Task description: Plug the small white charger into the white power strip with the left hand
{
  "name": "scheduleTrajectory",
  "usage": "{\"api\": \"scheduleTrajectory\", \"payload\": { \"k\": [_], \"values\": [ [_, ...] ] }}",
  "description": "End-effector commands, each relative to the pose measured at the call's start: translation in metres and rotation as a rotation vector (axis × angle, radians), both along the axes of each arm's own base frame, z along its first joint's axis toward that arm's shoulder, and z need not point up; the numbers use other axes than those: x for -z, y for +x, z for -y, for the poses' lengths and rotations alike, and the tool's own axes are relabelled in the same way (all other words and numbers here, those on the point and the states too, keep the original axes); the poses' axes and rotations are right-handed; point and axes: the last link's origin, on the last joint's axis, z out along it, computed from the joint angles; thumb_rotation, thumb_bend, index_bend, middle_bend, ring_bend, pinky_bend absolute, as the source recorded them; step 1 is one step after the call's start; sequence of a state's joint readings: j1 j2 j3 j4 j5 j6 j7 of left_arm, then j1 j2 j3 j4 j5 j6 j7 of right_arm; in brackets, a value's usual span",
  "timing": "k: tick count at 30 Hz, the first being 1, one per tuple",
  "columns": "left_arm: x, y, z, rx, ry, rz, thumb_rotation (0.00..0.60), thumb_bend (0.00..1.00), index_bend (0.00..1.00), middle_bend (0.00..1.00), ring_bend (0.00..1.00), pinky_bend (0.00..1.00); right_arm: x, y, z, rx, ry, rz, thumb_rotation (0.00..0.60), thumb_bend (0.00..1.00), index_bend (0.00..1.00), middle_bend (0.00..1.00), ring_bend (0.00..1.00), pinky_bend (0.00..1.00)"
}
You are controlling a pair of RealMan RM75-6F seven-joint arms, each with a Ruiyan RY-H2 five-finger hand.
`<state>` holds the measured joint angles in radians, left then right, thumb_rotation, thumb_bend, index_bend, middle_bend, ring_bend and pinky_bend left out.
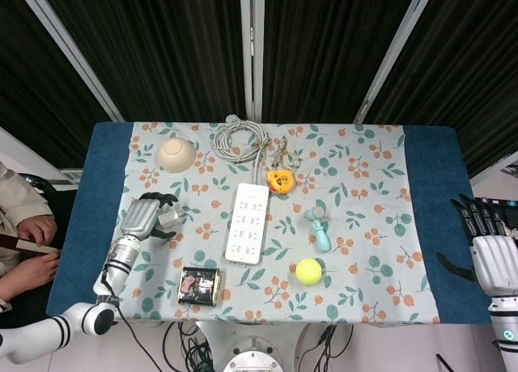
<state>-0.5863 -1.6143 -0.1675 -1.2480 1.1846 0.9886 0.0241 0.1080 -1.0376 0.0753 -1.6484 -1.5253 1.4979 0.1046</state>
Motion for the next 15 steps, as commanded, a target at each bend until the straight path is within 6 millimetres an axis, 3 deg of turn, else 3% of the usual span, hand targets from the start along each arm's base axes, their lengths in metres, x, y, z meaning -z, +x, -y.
{"api": "scheduleTrajectory", "payload": {
  "k": [1,12,15],
  "values": [
    [0.004,-0.004,0.001,-0.02,0.024,0.004,0.6,0.05,0.32,0.36,0.23,0.25,0.001,-0.001,0.0,0.0,0.003,0.002,0.6,0.13,0.0,0.0,0.0,0.0],
    [0.009,-0.016,-0.002,-0.039,0.073,0.004,0.6,0.12,0.42,0.45,0.33,0.34,0.0,-0.001,0.001,0.002,0.002,0.005,0.6,0.13,0.0,0.0,0.0,0.0],
    [0.009,-0.018,-0.005,-0.038,0.082,0.02,0.6,0.18,0.48,0.51,0.38,0.35,0.001,-0.001,0.0,0.004,-0.001,0.007,0.6,0.13,0.0,0.0,0.0,0.0]
  ]
}}
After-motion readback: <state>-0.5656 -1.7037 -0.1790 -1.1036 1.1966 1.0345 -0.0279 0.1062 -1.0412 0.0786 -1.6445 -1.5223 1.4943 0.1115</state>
